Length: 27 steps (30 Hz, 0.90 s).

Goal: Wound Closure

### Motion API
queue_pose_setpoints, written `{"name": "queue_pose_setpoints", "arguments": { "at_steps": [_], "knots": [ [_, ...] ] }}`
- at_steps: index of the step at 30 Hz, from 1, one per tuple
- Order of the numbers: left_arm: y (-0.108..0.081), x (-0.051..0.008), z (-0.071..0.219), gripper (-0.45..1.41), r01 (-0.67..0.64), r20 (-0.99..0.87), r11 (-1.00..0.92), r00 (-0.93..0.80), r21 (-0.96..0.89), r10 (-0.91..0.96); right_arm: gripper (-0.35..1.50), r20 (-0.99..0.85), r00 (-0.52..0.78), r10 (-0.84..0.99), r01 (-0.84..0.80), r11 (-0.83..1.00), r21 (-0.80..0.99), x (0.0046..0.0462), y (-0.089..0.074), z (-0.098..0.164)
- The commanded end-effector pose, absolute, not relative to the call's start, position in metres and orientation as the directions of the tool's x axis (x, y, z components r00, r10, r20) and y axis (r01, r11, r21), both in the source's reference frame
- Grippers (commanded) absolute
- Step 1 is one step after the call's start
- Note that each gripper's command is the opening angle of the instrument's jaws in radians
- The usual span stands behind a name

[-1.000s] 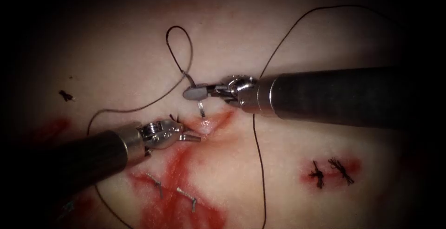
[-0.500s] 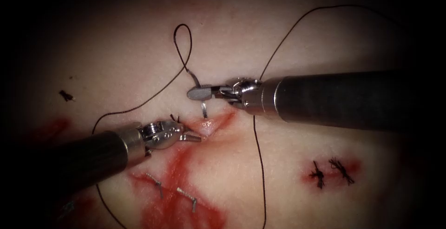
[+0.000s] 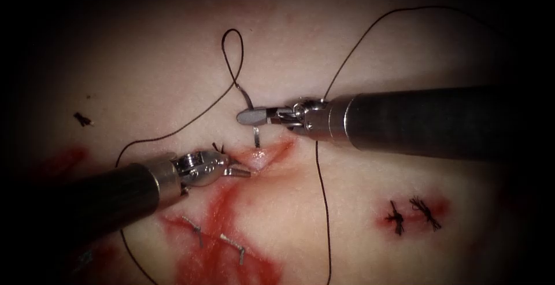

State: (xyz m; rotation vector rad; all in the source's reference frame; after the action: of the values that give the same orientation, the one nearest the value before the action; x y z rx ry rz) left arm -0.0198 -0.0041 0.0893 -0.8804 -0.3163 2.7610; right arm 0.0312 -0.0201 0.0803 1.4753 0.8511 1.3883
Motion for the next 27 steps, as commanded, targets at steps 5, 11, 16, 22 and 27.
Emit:
{"name": "queue_pose_setpoints", "arguments": {
  "at_steps": [5,11,16,22,27],
  "knots": [
    [-0.004,-0.0204,0.09,0.29,-0.147,-0.541,-0.951,-0.794,-0.271,0.277,-0.35,0.399,0.128,0.908,-0.065,-0.394,0.917,0.0317,-0.0222,0.0798],
    [-0.004,-0.0204,0.09,0.29,-0.147,-0.541,-0.951,-0.794,-0.271,0.277,-0.35,0.421,0.123,0.899,-0.054,-0.417,0.907,0.0324,-0.024,0.0789],
    [-0.0039,-0.0204,0.0899,0.31,-0.147,-0.541,-0.951,-0.794,-0.271,0.277,-0.35,0.438,0.123,0.891,-0.06,-0.434,0.899,0.0326,-0.0252,0.0794],
    [-0.0039,-0.0204,0.0899,0.31,-0.147,-0.542,-0.951,-0.794,-0.272,0.277,-0.35,0.452,0.122,0.883,-0.057,-0.449,0.892,0.0325,-0.0256,0.08],
    [-0.0038,-0.0204,0.0899,0.29,-0.145,-0.542,-0.951,-0.793,-0.274,0.277,-0.35,0.449,0.128,0.884,-0.063,-0.445,0.893,0.0322,-0.0261,0.08]
  ]
}}
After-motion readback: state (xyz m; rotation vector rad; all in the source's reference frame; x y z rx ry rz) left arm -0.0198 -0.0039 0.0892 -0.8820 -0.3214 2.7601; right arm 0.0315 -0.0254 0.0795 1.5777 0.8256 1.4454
